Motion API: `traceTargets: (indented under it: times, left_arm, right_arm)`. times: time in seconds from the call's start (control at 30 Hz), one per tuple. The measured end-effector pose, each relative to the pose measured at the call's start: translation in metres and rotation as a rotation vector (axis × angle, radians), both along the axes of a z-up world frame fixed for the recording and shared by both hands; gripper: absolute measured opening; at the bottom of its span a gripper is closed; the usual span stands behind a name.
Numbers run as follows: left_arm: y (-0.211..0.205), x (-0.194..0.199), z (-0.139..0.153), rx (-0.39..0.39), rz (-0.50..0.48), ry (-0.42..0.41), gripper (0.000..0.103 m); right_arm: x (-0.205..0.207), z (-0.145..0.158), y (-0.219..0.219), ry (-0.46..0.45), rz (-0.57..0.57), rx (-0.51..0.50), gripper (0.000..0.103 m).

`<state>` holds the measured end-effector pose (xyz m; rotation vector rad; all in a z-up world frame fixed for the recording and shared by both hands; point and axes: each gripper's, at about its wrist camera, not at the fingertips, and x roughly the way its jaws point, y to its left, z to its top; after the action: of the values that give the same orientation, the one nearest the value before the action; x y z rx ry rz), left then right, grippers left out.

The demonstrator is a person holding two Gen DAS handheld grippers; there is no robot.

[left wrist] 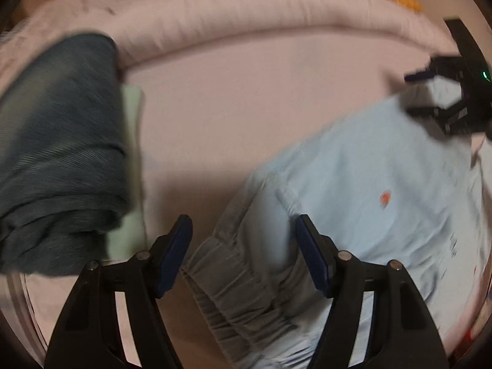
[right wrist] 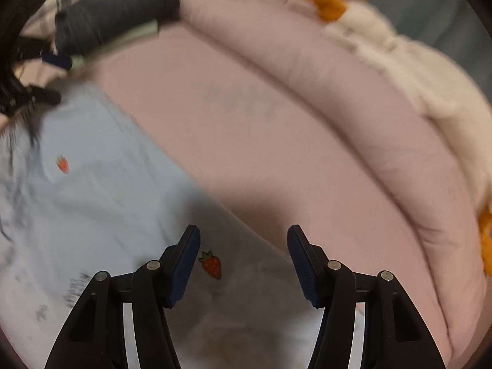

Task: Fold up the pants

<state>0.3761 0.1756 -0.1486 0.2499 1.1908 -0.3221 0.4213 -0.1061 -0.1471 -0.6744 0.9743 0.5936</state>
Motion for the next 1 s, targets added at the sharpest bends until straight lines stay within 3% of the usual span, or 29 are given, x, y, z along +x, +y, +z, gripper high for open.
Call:
traceTargets:
  times: [0.07, 0.1, 0.13, 0.17, 0.2, 0.27, 0.4, 0.5, 0.63, 0.87, 1.0]
  left_arm:
    - [0.006, 0.006, -0.011, -0.014, -0.011, 0.060, 0.057]
    - [0.008, 0.007, -0.010, -0.038, -0.017, 0.065, 0.052]
    - [0.007, 0.006, -0.007, -0.054, -0.047, 0.068, 0.037]
    - [0.006, 0.005, -0.004, -0.058, -0.061, 0.068, 0.032]
    - [0.006, 0.004, -0.001, -0.054, -0.067, 0.064, 0.031]
    - [0.005, 0.005, 0.006, -0.039, -0.079, 0.044, 0.026]
    - [0.005, 0.006, 0.010, -0.020, -0.058, -0.023, 0.028]
    - [-0.008, 0.011, -0.007, 0.071, -0.048, -0.023, 0.033]
    - [-0.020, 0.007, 0.006, 0.153, -0.053, -0.065, 0.029]
    - [-0.033, -0.061, 0.067, 0.198, -0.037, -0.331, 0.025]
    - [-0.042, -0.134, 0.094, 0.306, -0.103, -0.521, 0.024]
  right_arm:
    - [0.007, -0.010, -0.002, 0.061, -0.002, 0.023, 0.056]
    - [0.011, -0.009, -0.005, 0.096, -0.018, 0.060, 0.044]
    - [0.012, -0.009, -0.005, 0.129, -0.023, 0.081, 0.034]
    - [0.006, -0.008, -0.001, 0.132, -0.001, 0.079, 0.018]
    - [-0.002, -0.008, 0.006, 0.112, 0.027, 0.045, 0.008]
    - [-0.010, -0.006, 0.015, 0.073, 0.057, -0.015, 0.003]
    - [-0.003, 0.008, 0.017, -0.016, 0.007, -0.010, 0.002]
    - [-0.005, -0.017, 0.027, -0.001, -0.007, -0.061, 0.002]
    - [-0.013, -0.007, 0.028, -0.036, -0.045, -0.053, 0.002]
    - [-0.087, 0.068, 0.019, -0.309, -0.033, -0.056, 0.002]
    - [-0.151, 0.098, -0.002, -0.433, -0.024, -0.044, 0.002]
